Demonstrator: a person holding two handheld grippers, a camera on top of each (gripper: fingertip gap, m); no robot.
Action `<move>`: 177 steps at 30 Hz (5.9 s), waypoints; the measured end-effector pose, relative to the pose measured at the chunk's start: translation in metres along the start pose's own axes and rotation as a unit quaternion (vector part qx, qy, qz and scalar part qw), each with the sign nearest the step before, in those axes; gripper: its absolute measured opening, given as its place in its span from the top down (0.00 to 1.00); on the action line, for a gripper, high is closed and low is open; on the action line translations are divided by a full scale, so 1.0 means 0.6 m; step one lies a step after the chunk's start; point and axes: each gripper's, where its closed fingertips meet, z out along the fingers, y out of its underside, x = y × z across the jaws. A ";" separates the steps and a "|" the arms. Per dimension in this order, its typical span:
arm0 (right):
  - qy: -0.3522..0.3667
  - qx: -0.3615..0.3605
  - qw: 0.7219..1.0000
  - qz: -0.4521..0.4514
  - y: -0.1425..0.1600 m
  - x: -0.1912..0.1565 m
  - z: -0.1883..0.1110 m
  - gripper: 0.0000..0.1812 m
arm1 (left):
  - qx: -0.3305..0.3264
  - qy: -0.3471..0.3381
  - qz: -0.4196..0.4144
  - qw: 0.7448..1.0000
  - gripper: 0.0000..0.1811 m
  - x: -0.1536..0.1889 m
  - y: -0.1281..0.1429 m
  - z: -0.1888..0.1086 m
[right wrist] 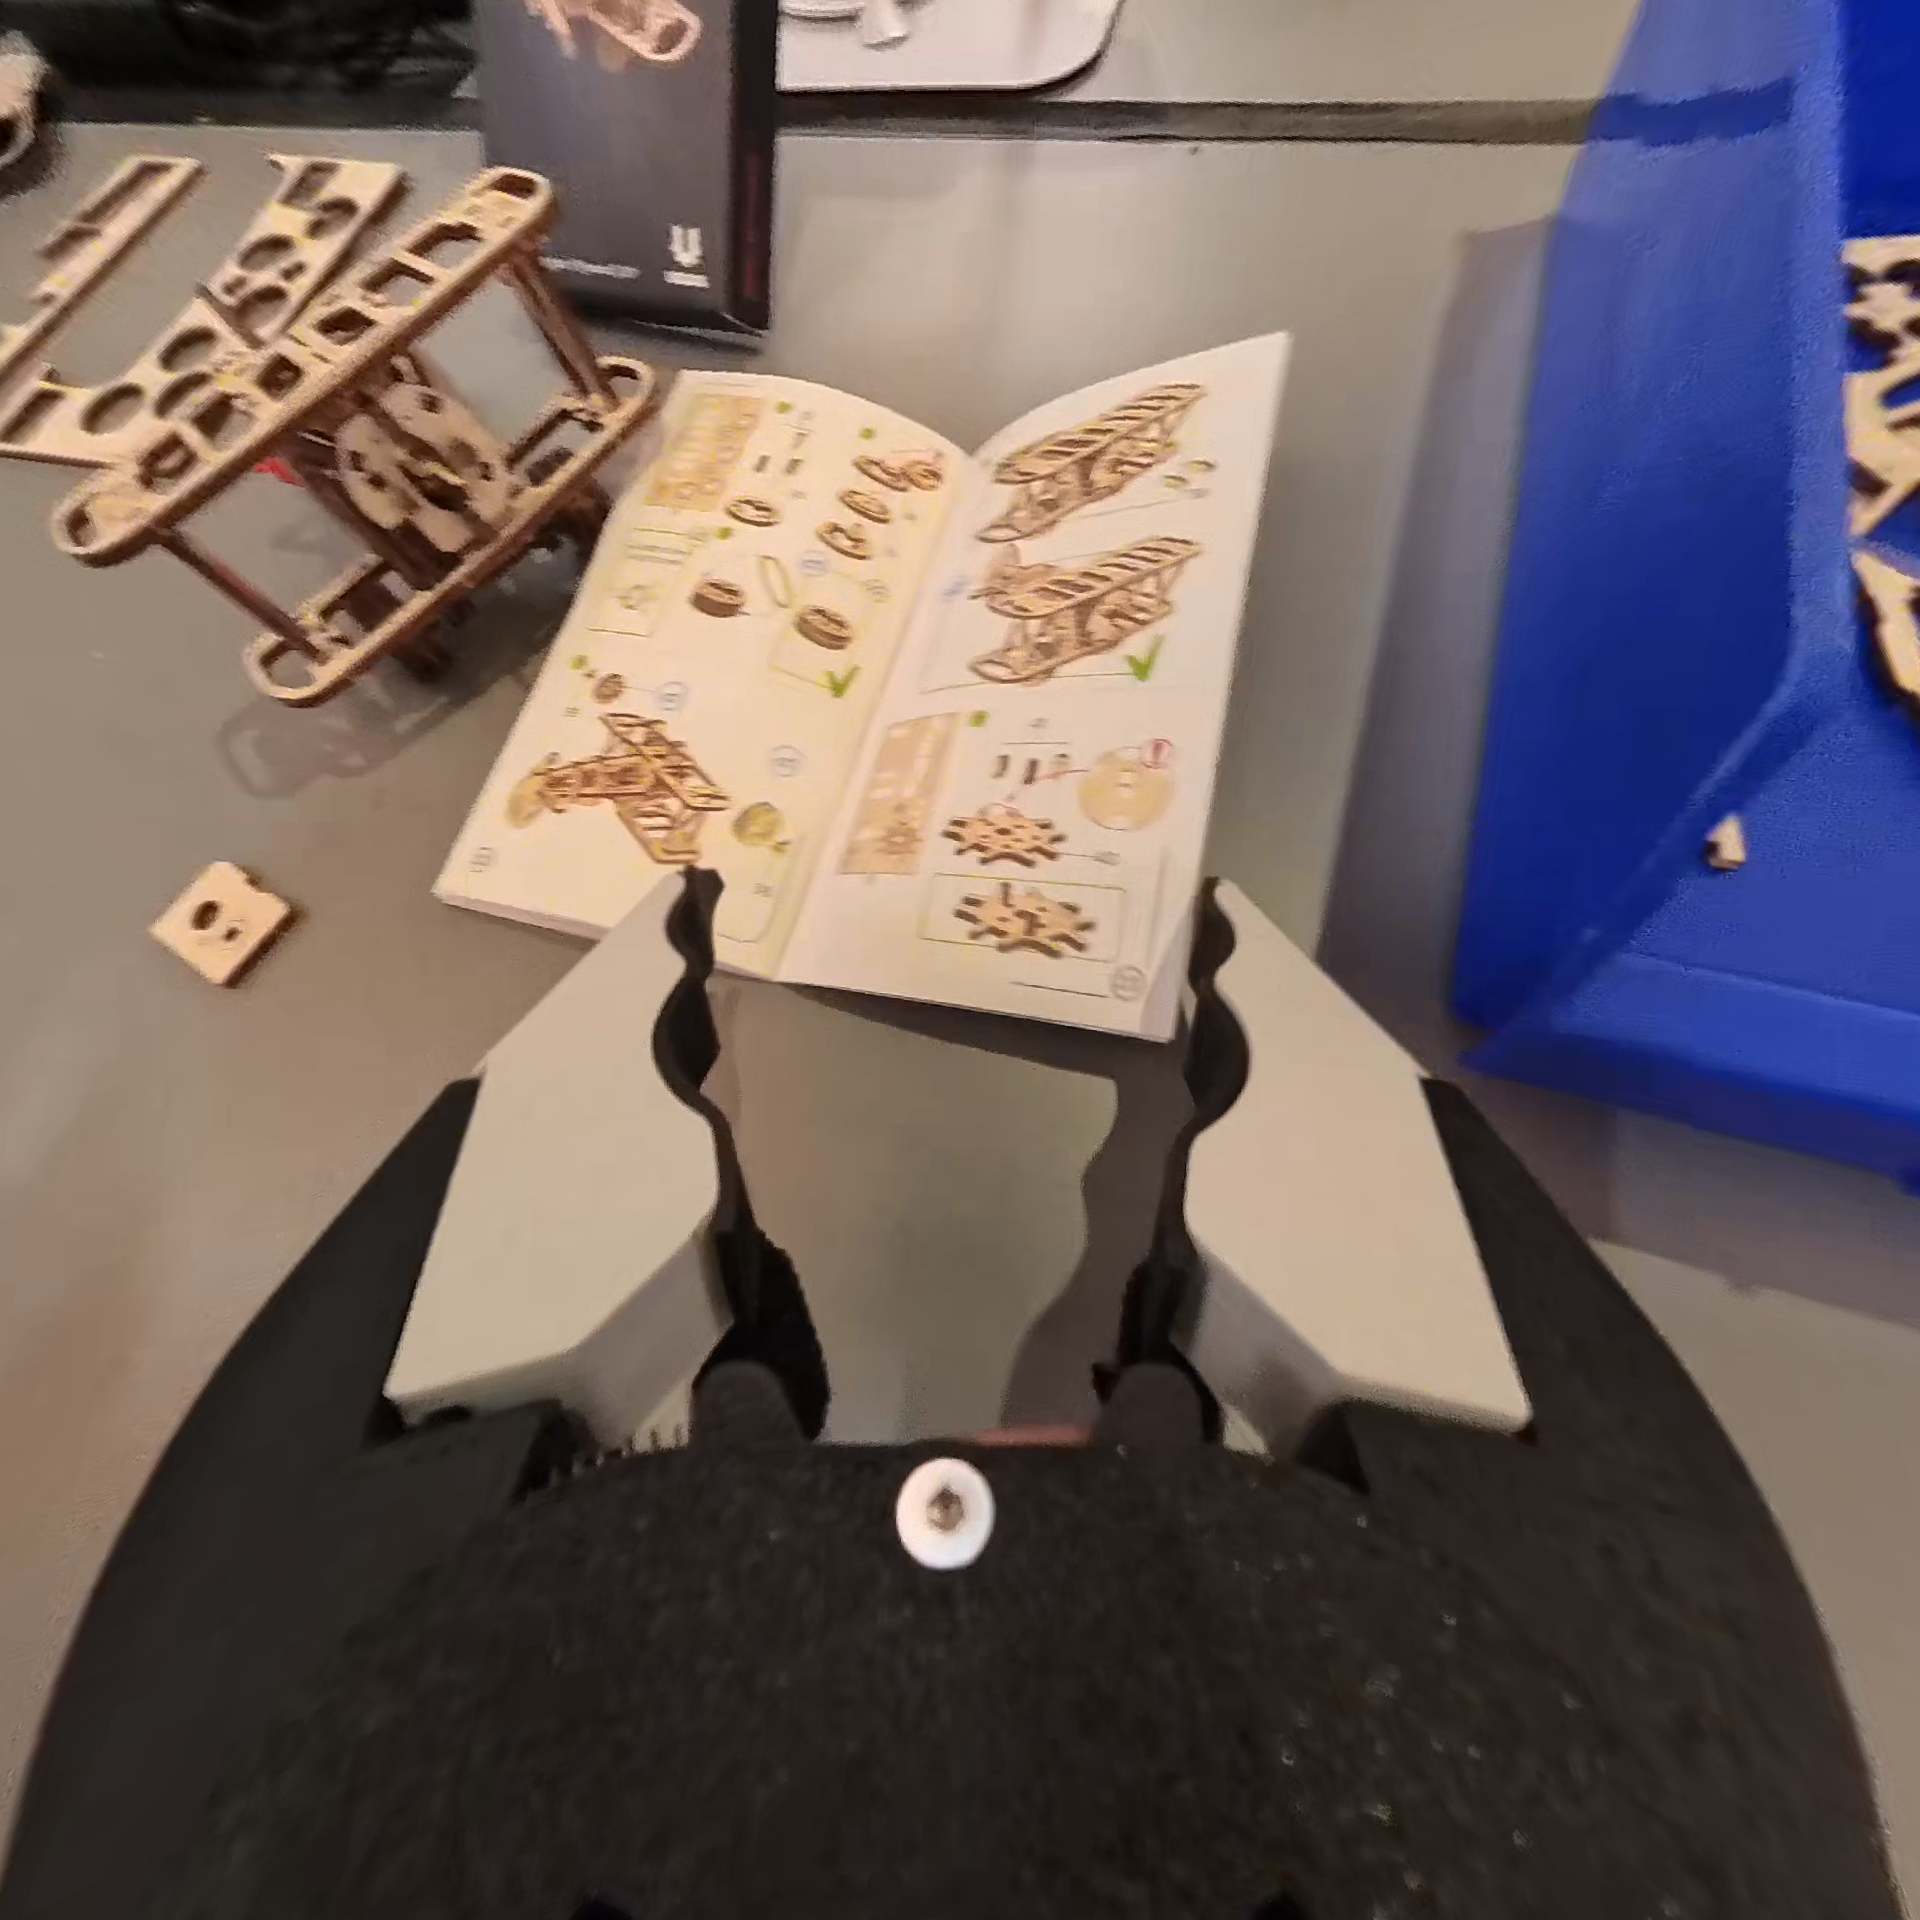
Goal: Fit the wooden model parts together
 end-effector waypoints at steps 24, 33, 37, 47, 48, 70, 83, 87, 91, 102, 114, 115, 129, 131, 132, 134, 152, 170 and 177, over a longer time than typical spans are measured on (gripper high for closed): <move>0.065 0.068 0.990 -0.101 -0.040 -0.006 -0.044 0.62 | -0.005 -0.025 0.046 0.999 0.74 -0.002 -0.004 0.020; 0.053 0.001 0.991 -0.119 0.008 -0.017 -0.006 0.65 | -0.013 -0.028 0.044 0.999 0.74 -0.010 0.006 0.015; 0.050 -0.003 0.993 -0.108 0.011 -0.013 -0.006 0.65 | -0.013 -0.027 0.041 0.999 0.74 -0.011 0.006 0.016; 0.053 -0.003 0.993 -0.101 -0.041 -0.059 0.037 0.64 | -0.008 -0.018 0.046 0.999 0.74 0.002 0.000 0.017; 0.064 -0.016 0.994 -0.090 -0.042 -0.051 0.051 0.63 | -0.006 -0.017 0.047 0.999 0.74 0.003 -0.002 0.016; 0.117 -0.062 0.990 -0.050 -0.107 0.075 0.199 0.46 | -0.004 -0.028 0.055 0.998 0.75 -0.030 -0.011 -0.033; -0.336 -0.032 0.926 -0.168 -0.015 -0.364 -0.086 0.74 | -0.162 0.216 0.091 0.958 0.88 0.085 0.133 -0.096; -0.386 -0.086 0.888 -0.235 0.118 -0.451 -0.104 0.85 | -0.171 0.231 0.085 0.954 0.94 0.096 0.142 -0.096; -0.390 -0.084 0.883 -0.247 0.152 -0.494 -0.092 0.87 | -0.174 0.229 0.071 0.955 0.95 0.092 0.145 -0.094; -0.282 -0.100 0.931 -0.208 0.168 -0.494 -0.066 0.86 | -0.184 0.190 0.074 0.962 0.98 0.077 0.151 -0.087; -0.279 -0.098 0.928 -0.226 0.163 -0.511 -0.059 0.95 | -0.183 0.188 0.087 0.961 0.98 0.073 0.155 -0.086; -0.281 -0.097 0.927 -0.228 0.163 -0.510 -0.061 0.95 | -0.184 0.188 0.082 0.961 0.98 0.072 0.155 -0.086; -0.490 -0.023 0.870 -0.050 0.074 -0.538 -0.155 0.95 | -0.054 0.212 0.156 0.963 0.94 0.115 0.087 -0.093; -0.524 -0.040 0.851 0.003 0.068 -0.544 -0.167 0.95 | -0.013 0.209 0.174 0.962 0.95 0.123 0.064 -0.100; -0.527 -0.039 0.849 0.030 0.062 -0.542 -0.166 0.95 | 0.002 0.210 0.180 0.961 0.95 0.128 0.056 -0.104; -0.538 -0.037 0.839 0.068 0.055 -0.538 -0.168 0.95 | 0.018 0.214 0.183 0.959 0.97 0.133 0.047 -0.110; -0.579 -0.047 0.805 0.122 0.046 -0.546 -0.185 0.95 | 0.023 0.241 0.173 0.955 0.99 0.144 0.046 -0.120; -0.584 -0.054 0.801 0.121 0.046 -0.550 -0.189 0.95 | 0.026 0.233 0.182 0.955 0.95 0.143 0.045 -0.120; -0.586 -0.055 0.800 0.118 0.048 -0.554 -0.191 0.95 | 0.032 0.228 0.187 0.955 0.97 0.143 0.042 -0.121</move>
